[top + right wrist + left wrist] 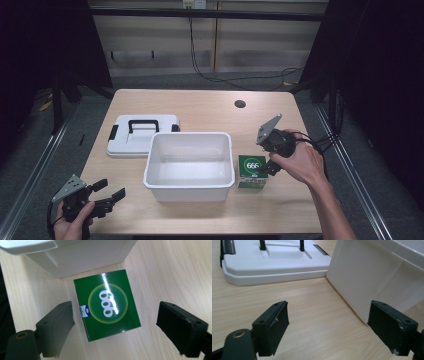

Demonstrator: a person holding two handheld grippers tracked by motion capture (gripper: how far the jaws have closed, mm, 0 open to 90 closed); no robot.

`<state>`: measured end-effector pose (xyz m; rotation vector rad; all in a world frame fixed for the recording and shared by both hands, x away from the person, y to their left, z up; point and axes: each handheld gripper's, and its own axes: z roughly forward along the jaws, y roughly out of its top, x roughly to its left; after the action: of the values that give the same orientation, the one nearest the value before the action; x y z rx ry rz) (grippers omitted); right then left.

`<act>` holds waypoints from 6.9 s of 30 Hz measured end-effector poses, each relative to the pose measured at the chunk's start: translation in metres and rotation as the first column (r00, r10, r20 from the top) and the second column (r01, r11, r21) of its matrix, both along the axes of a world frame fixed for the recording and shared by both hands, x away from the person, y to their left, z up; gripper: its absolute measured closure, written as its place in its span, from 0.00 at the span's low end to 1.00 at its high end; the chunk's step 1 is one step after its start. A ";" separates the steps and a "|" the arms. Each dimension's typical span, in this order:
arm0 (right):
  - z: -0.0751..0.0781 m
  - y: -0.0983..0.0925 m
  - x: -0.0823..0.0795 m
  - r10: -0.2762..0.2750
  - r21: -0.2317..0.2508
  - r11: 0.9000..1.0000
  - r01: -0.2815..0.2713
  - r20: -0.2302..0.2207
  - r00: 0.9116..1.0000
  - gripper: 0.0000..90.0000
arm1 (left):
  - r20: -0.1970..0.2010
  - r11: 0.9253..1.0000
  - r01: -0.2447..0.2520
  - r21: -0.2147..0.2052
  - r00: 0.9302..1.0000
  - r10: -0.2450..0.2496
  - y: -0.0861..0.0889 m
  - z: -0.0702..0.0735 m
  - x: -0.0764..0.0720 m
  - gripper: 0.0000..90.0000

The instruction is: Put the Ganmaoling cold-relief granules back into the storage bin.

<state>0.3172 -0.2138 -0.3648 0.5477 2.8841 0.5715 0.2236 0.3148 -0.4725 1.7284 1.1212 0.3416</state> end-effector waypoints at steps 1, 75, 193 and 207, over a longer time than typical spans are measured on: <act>0.000 0.001 0.001 0.004 -0.006 1.000 -0.004 -0.002 1.000 0.14 | -0.001 1.000 -0.001 -0.001 1.000 0.001 0.000 0.000 0.000 0.18; -0.059 0.055 0.030 0.199 -0.324 0.907 -0.269 -0.232 0.952 0.14 | 0.002 1.000 -0.002 -0.002 1.000 0.002 0.001 0.000 0.000 0.18; 0.083 0.055 0.027 0.120 -0.310 0.937 -0.164 -0.158 0.980 0.18 | 0.009 1.000 -0.004 0.003 1.000 0.004 -0.001 0.001 0.000 0.18; 0.106 0.074 0.030 0.141 -0.293 0.938 -0.186 -0.169 0.975 0.18 | 0.007 1.000 -0.003 0.005 1.000 0.003 0.000 0.001 0.000 0.18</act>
<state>0.3474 -0.1397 -0.2590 0.3156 3.0917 0.0955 0.2238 0.3151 -0.4710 1.7285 1.1186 0.3521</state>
